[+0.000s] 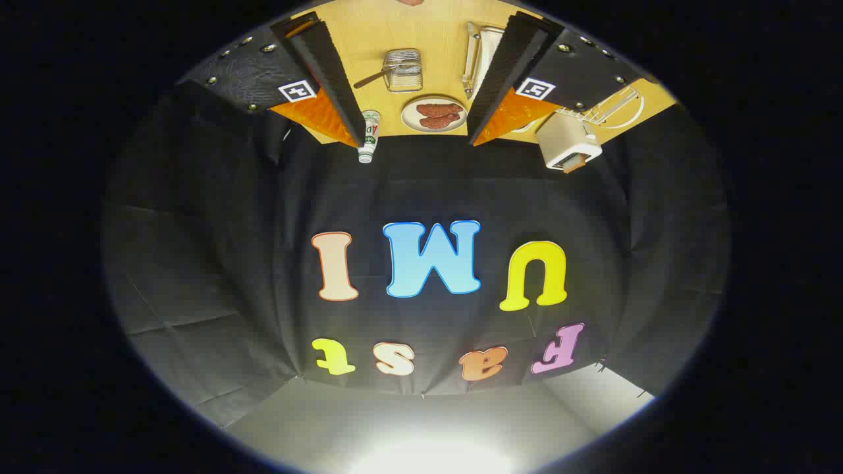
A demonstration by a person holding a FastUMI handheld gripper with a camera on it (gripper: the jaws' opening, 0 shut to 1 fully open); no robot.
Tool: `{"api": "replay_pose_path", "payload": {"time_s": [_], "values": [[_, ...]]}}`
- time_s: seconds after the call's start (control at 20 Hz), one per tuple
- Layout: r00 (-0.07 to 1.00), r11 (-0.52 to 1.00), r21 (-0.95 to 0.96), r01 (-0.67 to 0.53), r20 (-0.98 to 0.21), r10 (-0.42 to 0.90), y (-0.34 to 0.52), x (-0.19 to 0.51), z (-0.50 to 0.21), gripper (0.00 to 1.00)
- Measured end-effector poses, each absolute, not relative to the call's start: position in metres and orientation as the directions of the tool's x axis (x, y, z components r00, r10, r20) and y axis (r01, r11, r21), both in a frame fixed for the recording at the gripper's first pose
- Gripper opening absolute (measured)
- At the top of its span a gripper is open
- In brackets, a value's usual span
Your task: Take the plate from the dish rack, then take the spoon from the basket and place it into the plate.
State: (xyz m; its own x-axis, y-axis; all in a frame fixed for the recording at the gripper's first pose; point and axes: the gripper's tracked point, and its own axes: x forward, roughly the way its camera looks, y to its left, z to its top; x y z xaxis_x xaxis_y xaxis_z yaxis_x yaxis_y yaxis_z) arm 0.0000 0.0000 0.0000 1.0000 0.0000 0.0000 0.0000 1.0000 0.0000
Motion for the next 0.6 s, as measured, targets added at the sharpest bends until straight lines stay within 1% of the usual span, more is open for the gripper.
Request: {"api": "replay_pose_path", "payload": {"time_s": [0.15,0.3,0.6], "values": [[1.0,1.0,0.008,0.009,-0.012,-0.009,0.009,-0.003,0.001,0.94],[1.0,1.0,0.001,-0.023,0.008,0.023,0.018,0.007,0.007,0.95],[0.998,0.998,0.042,-0.048,-0.038,0.05,0.026,0.023,-0.01,0.95]]}}
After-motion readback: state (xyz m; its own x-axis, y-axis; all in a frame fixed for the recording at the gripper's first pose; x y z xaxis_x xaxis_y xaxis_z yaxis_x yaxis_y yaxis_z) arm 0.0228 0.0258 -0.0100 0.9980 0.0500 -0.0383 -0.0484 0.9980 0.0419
